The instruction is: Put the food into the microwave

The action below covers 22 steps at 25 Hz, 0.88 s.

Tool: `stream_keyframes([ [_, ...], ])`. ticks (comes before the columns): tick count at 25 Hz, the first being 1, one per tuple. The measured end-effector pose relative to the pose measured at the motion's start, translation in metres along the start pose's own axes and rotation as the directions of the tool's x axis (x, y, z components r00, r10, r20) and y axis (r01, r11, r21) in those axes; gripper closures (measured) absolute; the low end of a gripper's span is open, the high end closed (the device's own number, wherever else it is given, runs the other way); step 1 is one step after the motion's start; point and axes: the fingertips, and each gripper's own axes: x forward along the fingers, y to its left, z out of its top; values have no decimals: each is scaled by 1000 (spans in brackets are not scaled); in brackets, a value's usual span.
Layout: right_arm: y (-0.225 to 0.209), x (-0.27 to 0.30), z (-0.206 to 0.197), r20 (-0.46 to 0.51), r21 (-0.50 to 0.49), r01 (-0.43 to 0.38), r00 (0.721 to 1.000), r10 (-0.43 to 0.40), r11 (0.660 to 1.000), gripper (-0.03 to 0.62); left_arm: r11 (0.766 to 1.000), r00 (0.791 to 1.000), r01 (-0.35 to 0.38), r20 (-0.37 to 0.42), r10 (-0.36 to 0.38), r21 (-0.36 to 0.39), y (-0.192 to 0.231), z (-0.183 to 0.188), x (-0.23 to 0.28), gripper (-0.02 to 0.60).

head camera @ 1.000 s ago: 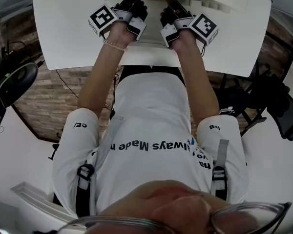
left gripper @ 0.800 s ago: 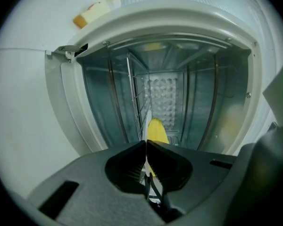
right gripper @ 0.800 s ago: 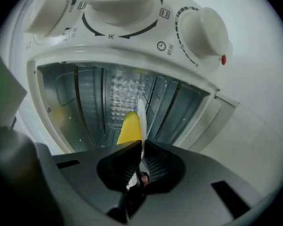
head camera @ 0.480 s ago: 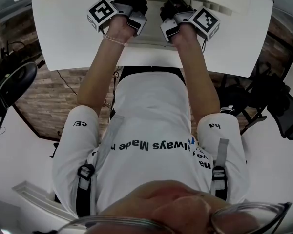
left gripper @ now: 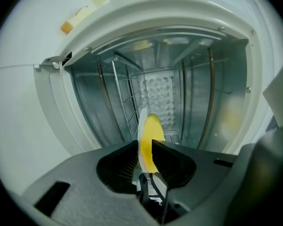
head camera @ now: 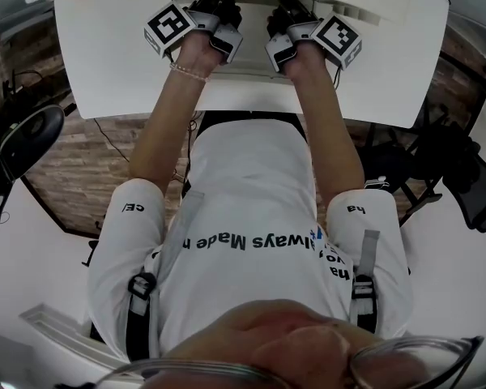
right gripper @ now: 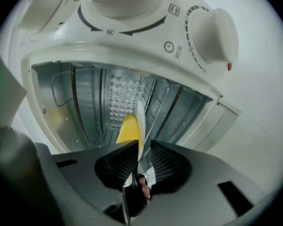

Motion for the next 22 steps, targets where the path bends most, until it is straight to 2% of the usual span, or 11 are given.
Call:
stream_keyframes([
  [8,0,-14,1,-8,-43,26,1000,-27,999,545,999,999,-42,11,42,30,5,2,-19,499],
  [14,27,-57,3,-10,-165,-10,1000,8,986,545,989,999,-39,22,36,142,-22,-17,-54,512],
  [17,46,-74,4,-22,-254,-34,999,30,967,548,963,1000,-19,-5,22,269,-46,-27,-65,543],
  [22,78,-105,4,-51,-405,-79,997,64,911,565,897,998,45,-52,-25,440,-96,-45,-78,558],
])
